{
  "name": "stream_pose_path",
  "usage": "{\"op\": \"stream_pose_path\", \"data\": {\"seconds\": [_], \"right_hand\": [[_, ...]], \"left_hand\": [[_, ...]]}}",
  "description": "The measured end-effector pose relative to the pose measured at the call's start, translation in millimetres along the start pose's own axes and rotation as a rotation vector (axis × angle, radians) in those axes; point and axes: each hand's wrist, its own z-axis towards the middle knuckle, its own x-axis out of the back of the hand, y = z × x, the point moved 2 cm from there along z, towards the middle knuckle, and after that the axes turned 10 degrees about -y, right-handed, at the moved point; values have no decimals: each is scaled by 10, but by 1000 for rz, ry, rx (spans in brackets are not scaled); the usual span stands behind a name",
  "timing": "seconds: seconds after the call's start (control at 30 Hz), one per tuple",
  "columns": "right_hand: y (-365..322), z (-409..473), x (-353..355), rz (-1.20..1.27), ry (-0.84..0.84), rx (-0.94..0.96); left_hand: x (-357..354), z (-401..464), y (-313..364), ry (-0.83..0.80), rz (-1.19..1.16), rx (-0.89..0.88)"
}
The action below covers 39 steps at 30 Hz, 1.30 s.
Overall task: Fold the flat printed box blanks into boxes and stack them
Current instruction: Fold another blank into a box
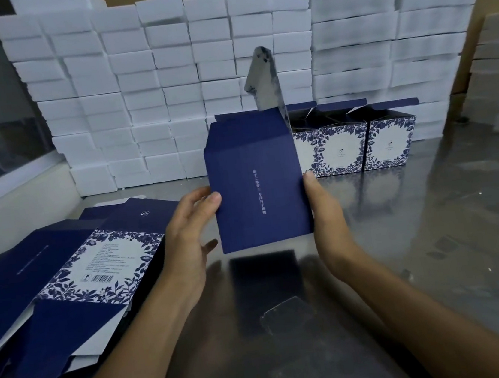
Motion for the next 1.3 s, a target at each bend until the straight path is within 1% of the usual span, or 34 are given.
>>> {"op": "stream_pose_path", "data": {"seconds": [0.03, 0.07, 0.17, 0.3, 0.4, 0.5, 0.57, 0.67, 0.77, 0.9, 0.97, 1.07, 1.17, 1.3], "right_hand": [[-1, -9, 3, 55, -23, -12], [-2, -14, 13, 55, -36, -10], [-4, -25, 44, -11, -65, 32], [14, -5, 72, -73, -64, 42], [44, 5, 102, -160, 10, 18], [56, 23, 115, -224, 107, -2], [81, 25, 103, -263, 137, -32], [85, 0, 51, -314, 147, -73], [26, -23, -13, -250, 93, -89], [-32, -65, -88, -230, -78, -119], [-26, -85, -112, -228, -122, -152], [-6, -80, -103, -234, -151, -222], [11, -67, -87, -307, -149, -232], [30, -58, -105, -319, -128, -240]], "left_hand": [[1, 7, 4, -15, -10, 18], [-1, 10, 10, -27, -16, 29], [-8, 6, 26, -50, 9, 42], [-17, -12, -1, -37, 31, 37], [-76, -53, 8, -19, 238, -60], [-132, -84, 37, 58, 466, -177], [-136, -96, 34, 121, 578, -230], [-112, -117, 22, 166, 707, -289], [-97, -141, 36, 156, 837, -381], [-121, -160, 57, 134, 1019, -513], [-124, -159, 51, 123, 1093, -543], [-91, -152, 34, 110, 1161, -548], [-70, -152, 11, 108, 1171, -546], [-92, -150, -13, 128, 1170, -547]]}}
